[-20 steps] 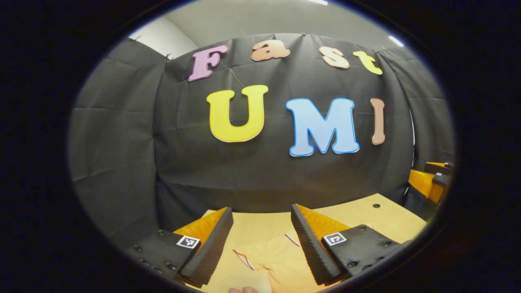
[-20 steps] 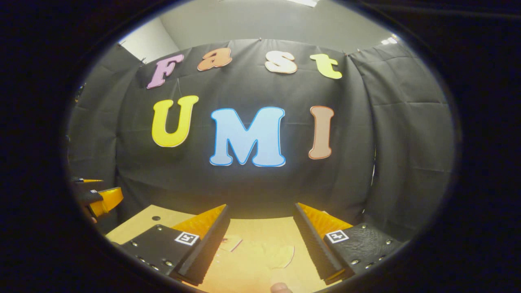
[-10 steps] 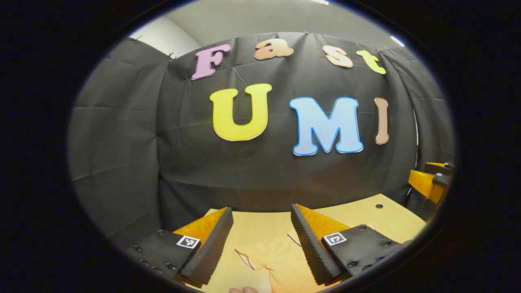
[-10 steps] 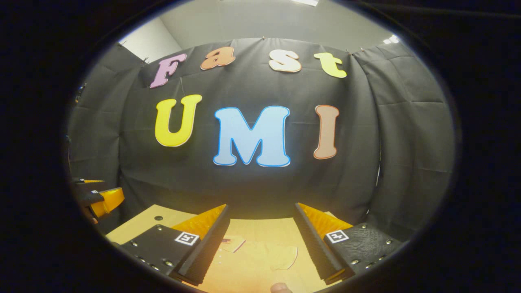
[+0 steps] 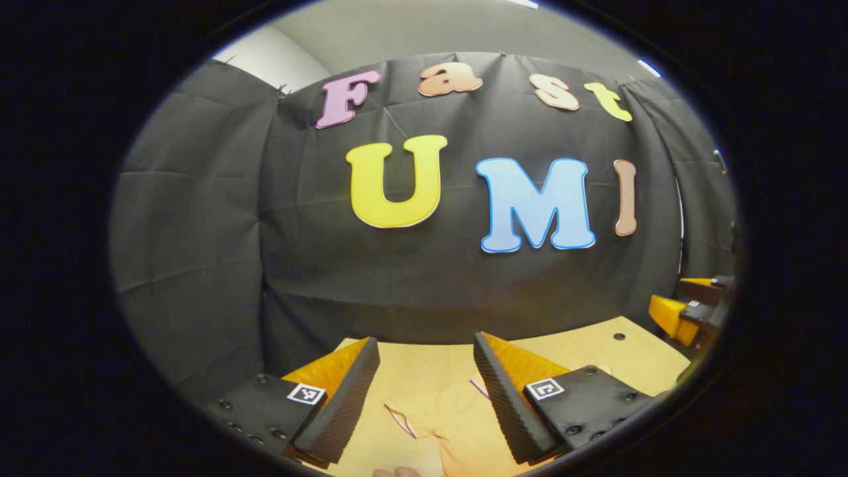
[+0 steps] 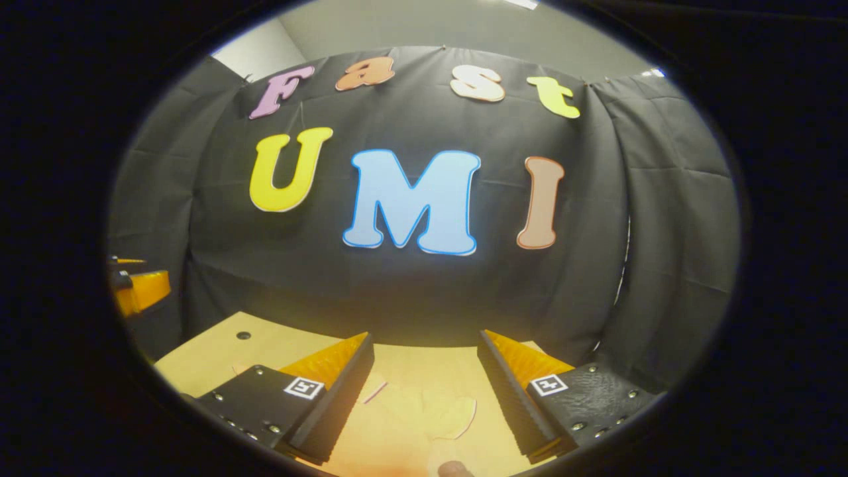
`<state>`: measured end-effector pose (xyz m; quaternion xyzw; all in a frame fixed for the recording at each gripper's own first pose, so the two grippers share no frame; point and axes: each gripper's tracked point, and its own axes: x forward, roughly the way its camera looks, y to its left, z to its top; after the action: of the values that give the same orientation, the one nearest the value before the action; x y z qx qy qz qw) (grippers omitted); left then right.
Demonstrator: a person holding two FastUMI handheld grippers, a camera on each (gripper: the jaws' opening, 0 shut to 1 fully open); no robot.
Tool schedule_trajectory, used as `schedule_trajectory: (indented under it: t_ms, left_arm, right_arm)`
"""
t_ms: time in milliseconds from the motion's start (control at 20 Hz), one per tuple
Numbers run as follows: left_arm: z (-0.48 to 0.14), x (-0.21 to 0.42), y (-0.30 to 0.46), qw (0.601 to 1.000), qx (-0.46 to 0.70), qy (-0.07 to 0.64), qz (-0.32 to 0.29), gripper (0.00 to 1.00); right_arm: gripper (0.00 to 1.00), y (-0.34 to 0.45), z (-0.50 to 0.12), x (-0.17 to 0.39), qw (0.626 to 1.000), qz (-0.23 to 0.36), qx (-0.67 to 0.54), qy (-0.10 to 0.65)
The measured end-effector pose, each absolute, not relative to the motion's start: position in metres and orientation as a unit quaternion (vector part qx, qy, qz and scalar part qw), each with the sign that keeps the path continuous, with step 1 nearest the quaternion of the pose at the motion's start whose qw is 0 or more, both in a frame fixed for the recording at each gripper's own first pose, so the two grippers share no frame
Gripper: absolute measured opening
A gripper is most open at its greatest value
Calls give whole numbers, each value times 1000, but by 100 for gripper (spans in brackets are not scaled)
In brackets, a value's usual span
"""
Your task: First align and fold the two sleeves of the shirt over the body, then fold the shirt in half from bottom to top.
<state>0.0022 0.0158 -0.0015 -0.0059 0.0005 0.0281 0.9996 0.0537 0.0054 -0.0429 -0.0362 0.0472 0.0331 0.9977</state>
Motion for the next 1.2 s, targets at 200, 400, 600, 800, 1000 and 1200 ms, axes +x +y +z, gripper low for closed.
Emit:
schedule_trajectory:
  t_ms: [200,400,600,800,1000,1200]
  left_arm:
    - [-2,1,19,999,-4,1,32,96]
    - [-5,0,23,999,-5,5,35,96]
    - [-8,0,29,999,-3,11,43,96]
    - [-12,-2,37,998,-2,19,53,96]
    - [-18,-2,45,997,2,29,66,96]
    - [-25,-2,49,996,-1,42,79,96]
  right_arm:
    - [98,-2,-93,82,993,30,-25,110]
    - [96,-20,-147,108,986,10,-5,165]
    - [98,-39,-199,134,975,-14,9,221]
    - [98,-64,-261,145,958,-39,3,284]
    - [98,-76,-305,150,941,-52,11,333]
    - [98,-80,-334,154,930,-55,12,364]
